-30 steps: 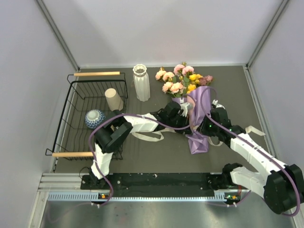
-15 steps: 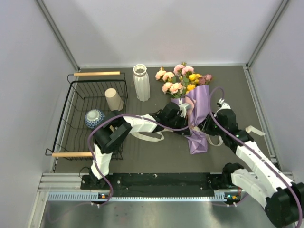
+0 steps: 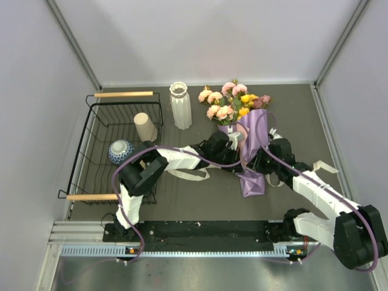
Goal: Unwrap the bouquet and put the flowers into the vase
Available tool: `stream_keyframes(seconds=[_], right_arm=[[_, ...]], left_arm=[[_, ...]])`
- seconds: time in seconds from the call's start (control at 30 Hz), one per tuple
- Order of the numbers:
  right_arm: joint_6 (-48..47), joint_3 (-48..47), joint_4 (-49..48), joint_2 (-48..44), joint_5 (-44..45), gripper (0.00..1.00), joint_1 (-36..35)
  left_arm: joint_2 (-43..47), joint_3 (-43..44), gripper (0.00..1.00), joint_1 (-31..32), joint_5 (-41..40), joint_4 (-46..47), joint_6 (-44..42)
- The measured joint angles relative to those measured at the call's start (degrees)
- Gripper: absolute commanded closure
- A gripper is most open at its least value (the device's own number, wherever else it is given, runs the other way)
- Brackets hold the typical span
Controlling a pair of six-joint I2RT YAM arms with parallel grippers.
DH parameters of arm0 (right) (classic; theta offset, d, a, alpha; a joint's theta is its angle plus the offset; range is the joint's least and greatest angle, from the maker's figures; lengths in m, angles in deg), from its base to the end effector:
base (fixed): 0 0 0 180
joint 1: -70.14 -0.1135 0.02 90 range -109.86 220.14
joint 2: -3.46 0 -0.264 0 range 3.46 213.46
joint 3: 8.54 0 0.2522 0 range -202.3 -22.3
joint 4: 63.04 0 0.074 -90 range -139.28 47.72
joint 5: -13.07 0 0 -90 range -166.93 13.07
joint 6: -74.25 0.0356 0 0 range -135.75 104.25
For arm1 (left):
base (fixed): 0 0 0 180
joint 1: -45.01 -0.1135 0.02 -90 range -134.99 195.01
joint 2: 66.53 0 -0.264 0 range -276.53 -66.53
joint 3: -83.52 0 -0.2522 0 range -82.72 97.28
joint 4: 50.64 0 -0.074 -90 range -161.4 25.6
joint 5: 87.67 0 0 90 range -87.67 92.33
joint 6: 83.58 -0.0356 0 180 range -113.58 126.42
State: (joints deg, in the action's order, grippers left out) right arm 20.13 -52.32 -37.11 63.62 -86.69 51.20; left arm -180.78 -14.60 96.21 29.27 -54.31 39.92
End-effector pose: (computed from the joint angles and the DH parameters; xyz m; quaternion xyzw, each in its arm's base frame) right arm 0.1979 0.0743 0.1979 0.1002 0.9065 0.2545 0.3218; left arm 0.2550 -0.3428 0.1570 0.2378 0.8401 -0.4506 0.1862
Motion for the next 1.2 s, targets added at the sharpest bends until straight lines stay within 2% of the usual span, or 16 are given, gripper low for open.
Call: stream_keyframes(seconds=[0.17,0.37,0.57,0.63,0.73,0.87,0.97,1.2], right_arm=[[0.7,4.8,-2.2,0.0,0.8,0.83,0.0],[0.9,5.4,-2.8,-0.4,1.6,0.82,0.0],[2.6,3.9,1.7,-4.0,2.5,0.72,0.2],[4.4,2.6,3.0,-4.7,3.1,0.72,0.9],[8.5,0.9,3.9,-4.5,3.7,0.73,2.8],[13.6,-0.3,3.7,-1.8,3.4,0.83,3.4],[16.9,-0.4,3.5,0.5,2.1,0.85,3.4],[21.9,0.4,0.7,2.6,0.7,0.86,3.4]], left_arm=[[0.0,0.0,1.00,0.0,0.0,0.0,0.1],[0.0,0.0,0.99,0.1,-0.2,0.0,0.0],[0.0,0.0,0.99,0.1,-0.2,-0.1,0.0],[0.0,0.0,0.99,0.1,-0.2,-0.2,0.0],[0.0,0.0,0.99,0.1,-0.2,-0.2,0.0],[0.0,0.0,0.99,0.2,-0.2,-0.2,0.0],[0.0,0.0,0.99,0.2,-0.2,-0.2,0.0],[0.0,0.0,0.99,0.3,-0.2,-0.2,-0.3]])
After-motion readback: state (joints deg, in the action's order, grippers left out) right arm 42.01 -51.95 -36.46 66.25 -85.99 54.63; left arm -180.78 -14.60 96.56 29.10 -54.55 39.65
